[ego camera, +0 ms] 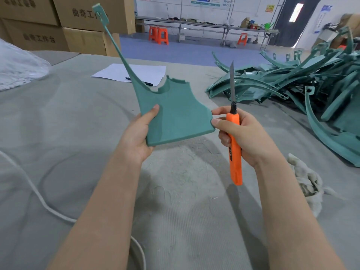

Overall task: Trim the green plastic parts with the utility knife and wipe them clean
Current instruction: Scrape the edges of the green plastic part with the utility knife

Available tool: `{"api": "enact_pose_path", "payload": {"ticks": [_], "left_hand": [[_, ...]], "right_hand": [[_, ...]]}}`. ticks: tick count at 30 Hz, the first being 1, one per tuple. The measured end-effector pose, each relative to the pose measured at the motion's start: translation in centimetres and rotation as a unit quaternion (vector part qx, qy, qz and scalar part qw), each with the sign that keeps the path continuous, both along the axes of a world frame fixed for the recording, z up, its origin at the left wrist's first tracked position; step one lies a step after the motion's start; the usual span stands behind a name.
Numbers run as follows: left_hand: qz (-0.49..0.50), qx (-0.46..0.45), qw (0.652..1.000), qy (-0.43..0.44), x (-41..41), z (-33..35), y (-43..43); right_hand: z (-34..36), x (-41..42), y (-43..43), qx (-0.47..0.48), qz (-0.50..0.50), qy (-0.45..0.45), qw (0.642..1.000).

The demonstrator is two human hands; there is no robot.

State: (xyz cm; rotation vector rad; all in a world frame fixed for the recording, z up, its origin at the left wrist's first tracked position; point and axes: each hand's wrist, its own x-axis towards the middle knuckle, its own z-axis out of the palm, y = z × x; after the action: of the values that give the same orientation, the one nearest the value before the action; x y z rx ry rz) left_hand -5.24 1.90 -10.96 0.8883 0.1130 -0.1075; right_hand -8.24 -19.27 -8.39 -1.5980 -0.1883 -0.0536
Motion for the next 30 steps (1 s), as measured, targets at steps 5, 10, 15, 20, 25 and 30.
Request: {"api": "enact_pose_path", "payload": {"ticks": [5,10,15,20,25,30], "left_hand": [[0.001,0.003,1.000,0.010,0.1,-0.3,0.1],[-0.005,-0.005,1.000,0.029,0.1,-0.4,-0.1],[0.017,-0.028,0.998,0.051,-0.1,-0.2,-0.2],[0.050,-0.052,0.995,0.070,-0.2,0.0,0.2],[0.050,-0.041,0.995,0.069,-0.2,-0.1,0.1],[0.029,-0.028,0.998,0.053,0.0,-0.3,-0.1]], "right_hand": [[-0.1,-0.1,0.2,-0.035,-0.008,-0.008,0.999],[-0.3,0.0,1.0,-0.062,-0.071,-0.030,0.995],[-0.4,0.4,1.2,-0.107,-0.142,-0.060,0.982],[-0.3,0.4,0.7,-0.022,-0.162,-0.013,0.986],[-0.2,0.3,0.9,0.021,-0.102,0.016,0.994],[-0.4,0.4,1.3,0.024,-0.076,0.006,0.997]]}}
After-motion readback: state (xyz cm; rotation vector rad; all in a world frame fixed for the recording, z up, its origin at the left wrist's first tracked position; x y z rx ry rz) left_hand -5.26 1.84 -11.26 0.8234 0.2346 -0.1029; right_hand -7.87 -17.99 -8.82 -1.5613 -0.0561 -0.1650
